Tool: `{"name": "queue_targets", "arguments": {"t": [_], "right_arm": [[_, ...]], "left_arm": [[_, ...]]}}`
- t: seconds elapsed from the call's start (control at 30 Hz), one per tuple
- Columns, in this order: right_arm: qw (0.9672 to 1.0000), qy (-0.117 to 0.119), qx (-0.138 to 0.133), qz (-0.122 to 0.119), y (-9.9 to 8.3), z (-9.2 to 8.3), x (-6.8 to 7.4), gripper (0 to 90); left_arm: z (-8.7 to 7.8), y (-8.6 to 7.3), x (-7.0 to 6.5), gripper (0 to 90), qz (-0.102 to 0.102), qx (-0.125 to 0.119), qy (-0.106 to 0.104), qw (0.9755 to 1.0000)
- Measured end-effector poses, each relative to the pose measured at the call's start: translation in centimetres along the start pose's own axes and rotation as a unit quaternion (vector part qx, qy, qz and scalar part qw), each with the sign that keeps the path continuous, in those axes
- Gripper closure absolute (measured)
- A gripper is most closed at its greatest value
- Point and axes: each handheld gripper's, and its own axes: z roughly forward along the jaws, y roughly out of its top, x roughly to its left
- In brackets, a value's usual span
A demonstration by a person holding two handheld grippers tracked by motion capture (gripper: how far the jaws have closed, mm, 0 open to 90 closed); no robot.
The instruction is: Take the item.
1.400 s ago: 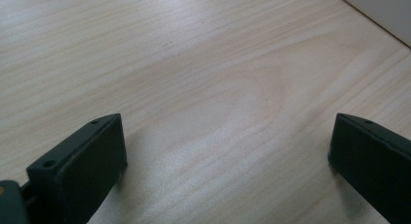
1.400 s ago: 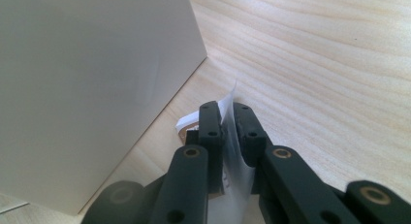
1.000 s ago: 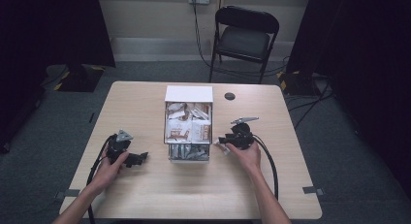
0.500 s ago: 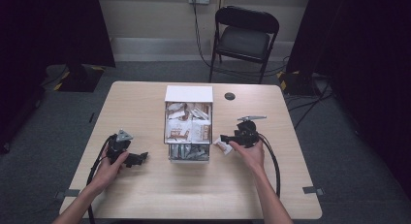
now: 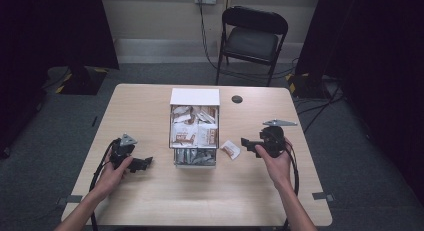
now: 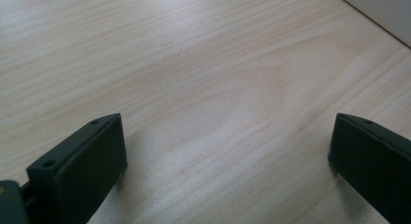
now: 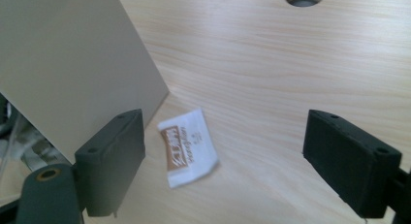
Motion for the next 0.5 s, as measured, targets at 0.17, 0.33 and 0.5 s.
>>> {"name": "queue_targets", "arguments": {"t": [0.17, 0.33, 0.5], "right_arm": [[0.9993, -0.036, 0.01, -0.011, -1.0, -2.1, -0.5, 15.3], [0.9989, -0.046, -0.001, -0.003, -2.2, -3.6, -1.0, 15.1], [0.998, -0.062, 0.014, -0.001, -2.8, -4.5, -1.6, 15.1]], "left_arm": [[0.0, 0.0, 0.0, 0.0, 0.0, 0.0, 0.0, 1.0], [0.0, 0.0, 0.0, 0.0, 0.0, 0.0, 0.0, 1.0], [0.0, 0.0, 0.0, 0.0, 0.0, 0.0, 0.0, 1.0]]}}
